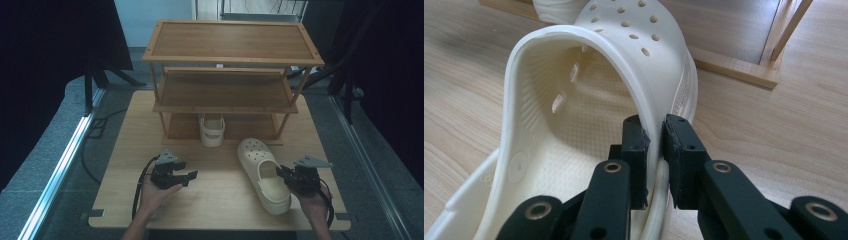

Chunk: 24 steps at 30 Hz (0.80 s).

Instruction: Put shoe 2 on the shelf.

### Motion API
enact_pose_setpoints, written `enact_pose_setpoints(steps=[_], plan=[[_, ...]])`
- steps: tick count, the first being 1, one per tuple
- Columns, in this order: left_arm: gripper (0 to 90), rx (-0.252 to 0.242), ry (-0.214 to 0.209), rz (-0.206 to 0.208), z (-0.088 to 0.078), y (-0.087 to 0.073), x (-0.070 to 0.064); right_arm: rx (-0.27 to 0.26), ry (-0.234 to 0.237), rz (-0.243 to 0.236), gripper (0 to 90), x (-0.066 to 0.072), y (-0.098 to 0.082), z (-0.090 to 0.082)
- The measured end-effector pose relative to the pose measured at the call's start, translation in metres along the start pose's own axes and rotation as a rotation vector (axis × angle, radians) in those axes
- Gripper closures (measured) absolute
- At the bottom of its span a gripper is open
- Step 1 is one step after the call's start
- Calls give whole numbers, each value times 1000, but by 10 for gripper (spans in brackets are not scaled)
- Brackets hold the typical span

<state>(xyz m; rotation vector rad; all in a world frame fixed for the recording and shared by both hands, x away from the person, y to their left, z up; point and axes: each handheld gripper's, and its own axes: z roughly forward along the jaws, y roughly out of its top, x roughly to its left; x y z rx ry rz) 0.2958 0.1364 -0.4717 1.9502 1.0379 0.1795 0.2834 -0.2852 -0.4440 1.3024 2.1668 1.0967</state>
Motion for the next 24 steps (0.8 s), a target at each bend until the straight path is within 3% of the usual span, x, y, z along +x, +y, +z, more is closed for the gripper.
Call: enact_pose_setpoints(steps=[14, 24], plan=[[378, -7, 4, -1, -4, 1, 2, -12, 3, -10, 796, 2, 14, 9], [379, -2, 1, -4, -2, 0, 1, 3, 15, -9, 796, 7, 31, 30]])
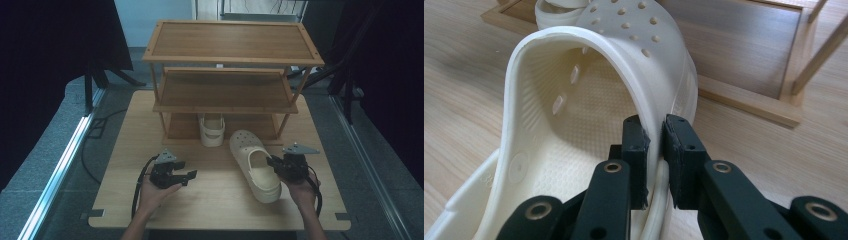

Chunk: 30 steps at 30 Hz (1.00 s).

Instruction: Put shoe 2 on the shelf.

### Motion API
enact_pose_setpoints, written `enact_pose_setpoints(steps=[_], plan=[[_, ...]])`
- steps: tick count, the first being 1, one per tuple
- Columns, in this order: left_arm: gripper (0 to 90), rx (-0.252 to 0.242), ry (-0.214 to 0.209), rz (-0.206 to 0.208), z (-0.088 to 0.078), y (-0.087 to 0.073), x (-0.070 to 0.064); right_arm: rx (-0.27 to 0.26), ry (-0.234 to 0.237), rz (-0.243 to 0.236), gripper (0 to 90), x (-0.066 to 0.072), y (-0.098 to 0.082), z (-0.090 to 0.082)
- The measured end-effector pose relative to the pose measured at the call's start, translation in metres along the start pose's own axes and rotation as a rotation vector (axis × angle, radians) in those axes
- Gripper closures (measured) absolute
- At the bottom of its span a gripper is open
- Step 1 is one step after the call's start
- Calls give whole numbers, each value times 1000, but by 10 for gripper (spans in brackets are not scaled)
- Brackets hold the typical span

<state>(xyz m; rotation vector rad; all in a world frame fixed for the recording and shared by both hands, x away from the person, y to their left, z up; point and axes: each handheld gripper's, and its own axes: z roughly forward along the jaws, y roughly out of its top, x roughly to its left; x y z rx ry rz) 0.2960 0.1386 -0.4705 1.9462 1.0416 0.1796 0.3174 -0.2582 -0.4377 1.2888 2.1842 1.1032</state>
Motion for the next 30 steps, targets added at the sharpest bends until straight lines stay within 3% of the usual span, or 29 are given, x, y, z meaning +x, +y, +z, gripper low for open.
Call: enact_pose_setpoints(steps=[17, 30], plan=[[379, 8, -8, -5, 3, -1, 0, -25, -51, 89, 794, -15, 23, 33], [378, 9, -11, -6, 2, -1, 0, -56, -96, 136, 794, -17, 34, 60]])
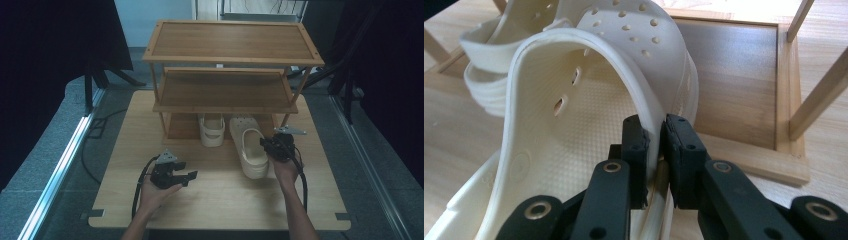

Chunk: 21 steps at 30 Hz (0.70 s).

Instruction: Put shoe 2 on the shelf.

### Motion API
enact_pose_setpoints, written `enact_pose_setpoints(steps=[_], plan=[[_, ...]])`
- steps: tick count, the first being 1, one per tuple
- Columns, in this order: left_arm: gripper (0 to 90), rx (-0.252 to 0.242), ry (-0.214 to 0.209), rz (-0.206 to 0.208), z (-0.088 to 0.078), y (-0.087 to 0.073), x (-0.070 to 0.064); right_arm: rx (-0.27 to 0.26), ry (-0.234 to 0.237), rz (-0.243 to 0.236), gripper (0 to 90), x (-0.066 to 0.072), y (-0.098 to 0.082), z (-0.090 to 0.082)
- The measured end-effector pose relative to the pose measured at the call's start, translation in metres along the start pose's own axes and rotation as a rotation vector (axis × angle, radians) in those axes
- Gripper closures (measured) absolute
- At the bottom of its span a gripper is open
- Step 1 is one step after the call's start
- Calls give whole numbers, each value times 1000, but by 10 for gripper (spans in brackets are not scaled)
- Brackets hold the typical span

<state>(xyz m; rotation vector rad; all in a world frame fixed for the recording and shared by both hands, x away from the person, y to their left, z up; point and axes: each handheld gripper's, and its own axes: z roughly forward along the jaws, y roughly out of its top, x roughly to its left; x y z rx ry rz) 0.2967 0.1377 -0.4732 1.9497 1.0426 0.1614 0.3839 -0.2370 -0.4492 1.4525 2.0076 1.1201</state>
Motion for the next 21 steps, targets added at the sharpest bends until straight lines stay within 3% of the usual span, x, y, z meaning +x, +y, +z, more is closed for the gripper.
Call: enact_pose_setpoints(steps=[10, 17, 21], plan=[[378, 0, -3, 0, 0, 0, 0, -38, -44, 40, 789, 5, 3, 27], [378, 0, -3, 1, -1, 0, 1, -58, -49, 85, 782, 5, 6, 43], [378, 0, -2, -1, -1, 0, 2, -60, -44, 78, 768, 10, 11, 51]])
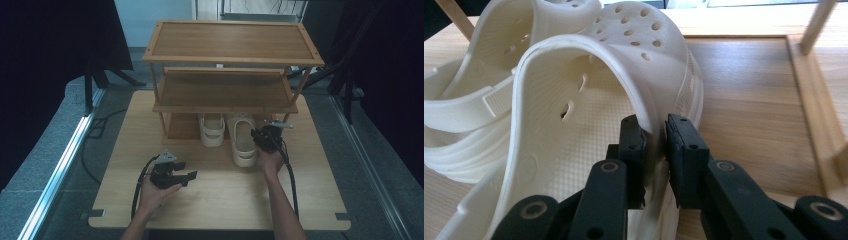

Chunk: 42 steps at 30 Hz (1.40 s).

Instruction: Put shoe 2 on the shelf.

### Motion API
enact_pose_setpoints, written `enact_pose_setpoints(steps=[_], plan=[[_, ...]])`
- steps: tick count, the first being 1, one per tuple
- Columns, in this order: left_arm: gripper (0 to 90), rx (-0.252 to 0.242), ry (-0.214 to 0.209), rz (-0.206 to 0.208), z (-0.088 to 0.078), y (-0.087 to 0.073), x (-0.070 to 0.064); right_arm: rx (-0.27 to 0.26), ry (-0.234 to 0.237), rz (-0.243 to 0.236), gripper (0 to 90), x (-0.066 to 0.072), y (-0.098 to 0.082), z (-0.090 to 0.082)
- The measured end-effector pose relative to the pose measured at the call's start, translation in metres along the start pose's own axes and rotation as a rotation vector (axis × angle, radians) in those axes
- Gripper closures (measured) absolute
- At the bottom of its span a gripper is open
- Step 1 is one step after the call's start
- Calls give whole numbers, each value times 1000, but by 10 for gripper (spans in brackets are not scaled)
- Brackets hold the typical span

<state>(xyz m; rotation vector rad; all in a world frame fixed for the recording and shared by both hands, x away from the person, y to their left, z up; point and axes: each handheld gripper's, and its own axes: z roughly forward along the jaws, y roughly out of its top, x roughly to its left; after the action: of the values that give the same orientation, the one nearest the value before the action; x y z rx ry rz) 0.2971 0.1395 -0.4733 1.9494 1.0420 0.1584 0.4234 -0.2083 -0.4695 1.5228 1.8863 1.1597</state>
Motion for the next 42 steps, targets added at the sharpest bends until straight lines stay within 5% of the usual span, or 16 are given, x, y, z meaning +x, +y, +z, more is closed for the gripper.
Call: enact_pose_setpoints(steps=[10, 21, 32, 42], plan=[[379, -5, -3, 4, -1, 0, -1, -36, 62, 14, 595, 2, 0, -3], [379, 2, -1, 10, 2, 0, -4, -119, 97, -1, 556, 2, -13, -31], [379, 3, -2, 13, 2, 0, -5, -117, 129, -82, 642, 2, -23, -68], [378, 7, 0, 14, 2, 0, -6, -70, 194, -156, 889, 0, -45, -95]])
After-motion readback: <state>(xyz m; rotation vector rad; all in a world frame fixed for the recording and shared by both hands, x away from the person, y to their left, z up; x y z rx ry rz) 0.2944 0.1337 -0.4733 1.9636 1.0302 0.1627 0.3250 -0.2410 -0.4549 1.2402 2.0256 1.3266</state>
